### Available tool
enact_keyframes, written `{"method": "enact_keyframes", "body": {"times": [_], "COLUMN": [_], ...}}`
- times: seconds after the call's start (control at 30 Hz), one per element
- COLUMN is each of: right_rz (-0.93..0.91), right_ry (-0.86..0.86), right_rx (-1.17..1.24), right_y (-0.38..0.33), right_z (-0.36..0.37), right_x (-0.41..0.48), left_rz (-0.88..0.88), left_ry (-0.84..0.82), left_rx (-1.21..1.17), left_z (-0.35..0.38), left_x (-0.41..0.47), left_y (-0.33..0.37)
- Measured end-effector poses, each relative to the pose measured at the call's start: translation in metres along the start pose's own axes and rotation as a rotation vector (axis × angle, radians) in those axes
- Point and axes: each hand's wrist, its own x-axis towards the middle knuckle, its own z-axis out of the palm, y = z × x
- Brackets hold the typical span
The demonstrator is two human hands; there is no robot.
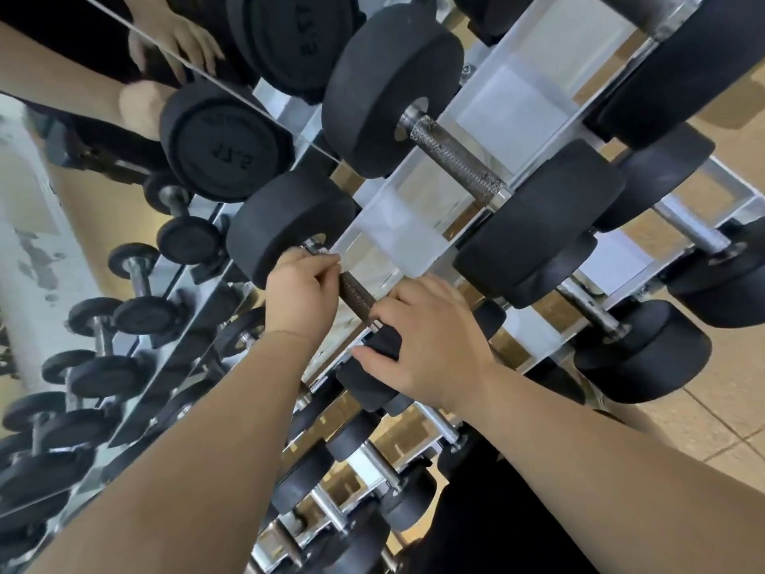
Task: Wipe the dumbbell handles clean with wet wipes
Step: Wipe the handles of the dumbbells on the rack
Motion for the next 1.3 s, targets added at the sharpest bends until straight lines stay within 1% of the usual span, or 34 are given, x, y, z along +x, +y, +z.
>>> {"method": "enact_keyframes", "body": {"times": [0.1,0.17,0.23,0.33,0.4,0.47,0.53,0.57,0.6,0.63,0.7,0.77,0.83,0.87,0.93,1.03,1.1,1.17,1.23,1.3], "right_rz": [0.004,-0.007,-0.038,-0.076,-0.093,-0.11,-0.127,-0.135,-0.144,-0.153,-0.167,-0.173,-0.179,-0.182,-0.185,-0.193,-0.193,-0.188,-0.186,-0.191], "right_ry": [0.01,0.028,0.048,0.048,0.06,0.069,0.072,0.07,0.069,0.071,0.082,0.101,0.115,0.118,0.124,0.128,0.123,0.123,0.124,0.122], "right_rx": [0.012,0.042,0.087,0.132,0.163,0.172,0.174,0.172,0.17,0.167,0.172,0.183,0.182,0.179,0.172,0.168,0.169,0.173,0.178,0.177], "right_y": [-0.001,0.001,0.007,0.016,0.018,0.02,0.023,0.024,0.025,0.027,0.029,0.029,0.029,0.029,0.029,0.028,0.027,0.028,0.029,0.03], "right_z": [0.0,0.0,0.0,0.0,0.001,0.002,0.004,0.005,0.005,0.006,0.007,0.008,0.008,0.008,0.007,0.008,0.008,0.007,0.007,0.006], "right_x": [-0.001,-0.001,-0.002,-0.005,-0.004,-0.004,-0.004,-0.004,-0.003,-0.003,-0.003,-0.002,-0.002,-0.002,-0.002,-0.001,-0.001,0.0,-0.001,-0.001], "left_rz": [0.087,0.113,0.106,-0.015,-0.028,0.057,0.124,0.162,0.199,0.235,0.257,0.159,0.074,0.079,0.159,0.242,0.272,0.275,0.184,0.105], "left_ry": [-0.098,-0.14,-0.1,-0.004,-0.015,-0.108,-0.261,-0.317,-0.339,-0.324,-0.22,-0.116,-0.082,-0.09,-0.141,-0.305,-0.327,-0.242,-0.108,-0.054], "left_rx": [-0.04,-0.075,-0.059,-0.039,-0.043,-0.075,-0.16,-0.167,-0.145,-0.105,-0.041,0.016,0.044,0.046,0.031,-0.027,-0.014,0.048,0.087,0.087], "left_z": [0.006,0.005,0.003,0.001,0.0,-0.002,-0.007,-0.01,-0.011,-0.012,-0.011,-0.01,-0.006,-0.003,0.001,0.002,0.001,-0.001,-0.003,-0.006], "left_x": [-0.017,-0.022,-0.014,0.005,0.004,-0.007,-0.018,-0.02,-0.019,-0.016,-0.005,0.009,0.015,0.014,0.005,-0.011,-0.012,-0.004,0.009,0.014], "left_y": [0.008,0.009,0.005,0.002,0.004,0.005,0.001,-0.002,-0.005,-0.008,-0.011,-0.013,-0.011,-0.008,0.001,0.008,0.007,0.002,-0.006,-0.009]}}
